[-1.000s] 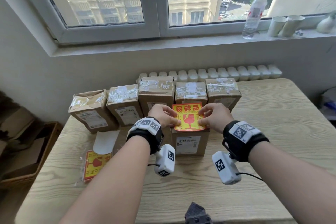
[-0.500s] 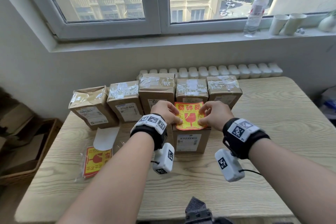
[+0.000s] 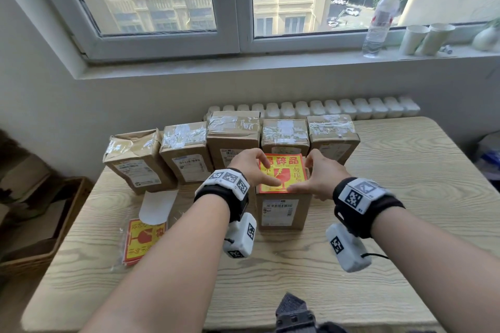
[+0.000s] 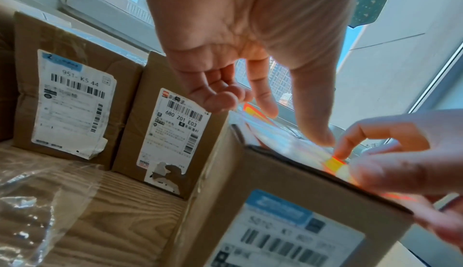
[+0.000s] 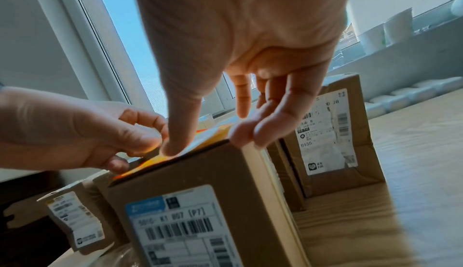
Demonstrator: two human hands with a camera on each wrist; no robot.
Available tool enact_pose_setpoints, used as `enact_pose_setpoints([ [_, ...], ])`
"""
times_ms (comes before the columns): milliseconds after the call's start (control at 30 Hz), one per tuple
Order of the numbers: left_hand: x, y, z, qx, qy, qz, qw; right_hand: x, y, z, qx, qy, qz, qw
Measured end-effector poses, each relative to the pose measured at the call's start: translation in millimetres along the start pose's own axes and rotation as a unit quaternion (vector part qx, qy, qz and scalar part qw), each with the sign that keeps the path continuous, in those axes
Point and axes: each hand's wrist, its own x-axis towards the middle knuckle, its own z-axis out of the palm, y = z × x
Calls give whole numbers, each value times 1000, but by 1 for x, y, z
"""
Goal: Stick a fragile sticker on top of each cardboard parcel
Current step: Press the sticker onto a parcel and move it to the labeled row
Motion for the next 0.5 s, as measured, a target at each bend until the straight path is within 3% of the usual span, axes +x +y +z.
enact_pose_setpoints([
  [133, -1, -3, 2, 42, -49, -3, 998, 1, 5, -2, 77, -42, 21, 996],
  [267, -2, -10, -9, 5, -55, -9, 998, 6, 16, -13, 138, -94, 43, 985],
  [400, 7, -6, -11, -2, 17, -2, 1000, 10, 7, -20, 34, 15, -31, 999],
  [500, 9, 0, -3, 26, 14, 6, 1000, 15, -3, -11, -36, -26, -103, 994],
])
